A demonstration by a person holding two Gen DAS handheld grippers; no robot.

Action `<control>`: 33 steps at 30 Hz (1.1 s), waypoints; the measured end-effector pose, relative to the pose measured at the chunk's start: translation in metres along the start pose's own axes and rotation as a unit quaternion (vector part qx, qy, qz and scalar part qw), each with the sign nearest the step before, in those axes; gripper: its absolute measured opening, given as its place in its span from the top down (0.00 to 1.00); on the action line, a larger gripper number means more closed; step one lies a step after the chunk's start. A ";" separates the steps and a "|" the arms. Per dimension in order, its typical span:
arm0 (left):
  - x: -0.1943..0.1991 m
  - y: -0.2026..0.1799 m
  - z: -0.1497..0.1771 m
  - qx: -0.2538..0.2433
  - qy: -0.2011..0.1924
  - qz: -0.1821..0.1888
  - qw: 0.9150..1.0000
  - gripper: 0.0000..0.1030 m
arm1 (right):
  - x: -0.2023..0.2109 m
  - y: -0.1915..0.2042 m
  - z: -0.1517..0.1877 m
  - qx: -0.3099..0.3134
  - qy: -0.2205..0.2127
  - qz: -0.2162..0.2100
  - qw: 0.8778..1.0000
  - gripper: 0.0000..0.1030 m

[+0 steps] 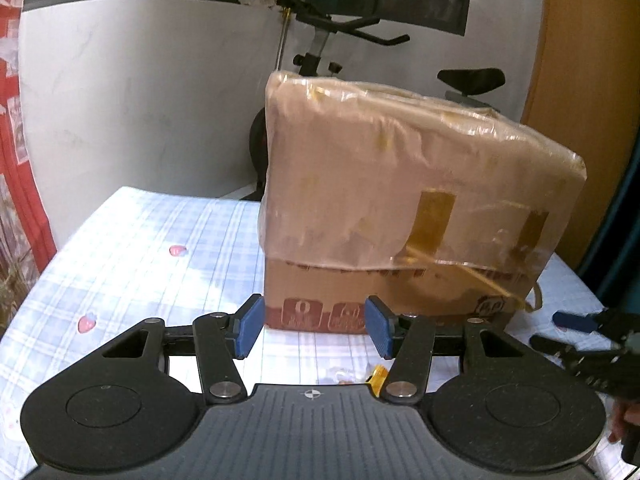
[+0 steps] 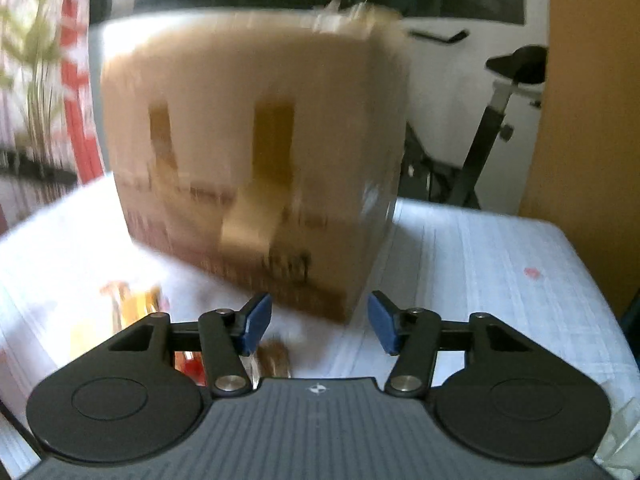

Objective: Organize snacks
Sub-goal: 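Move both open tools back down to the remaining snacks, then grasp the brown strip packet with the right tool while the left tool grasps the small clear packet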

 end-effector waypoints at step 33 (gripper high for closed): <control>-0.027 0.018 0.053 0.022 0.073 -0.004 0.997 0.46 | -0.035 0.023 0.036 0.006 0.045 -0.026 0.999 0.52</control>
Point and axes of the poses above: each gripper's, at about its wrist camera, not at the fingertips, and x roughly against the way its jaws point, y to its left, z to its underside, the point moved 8 cm from there along -x, roughly the way its jaws point, and after that the axes turned 2 degrees about x, right-handed, at the moved point
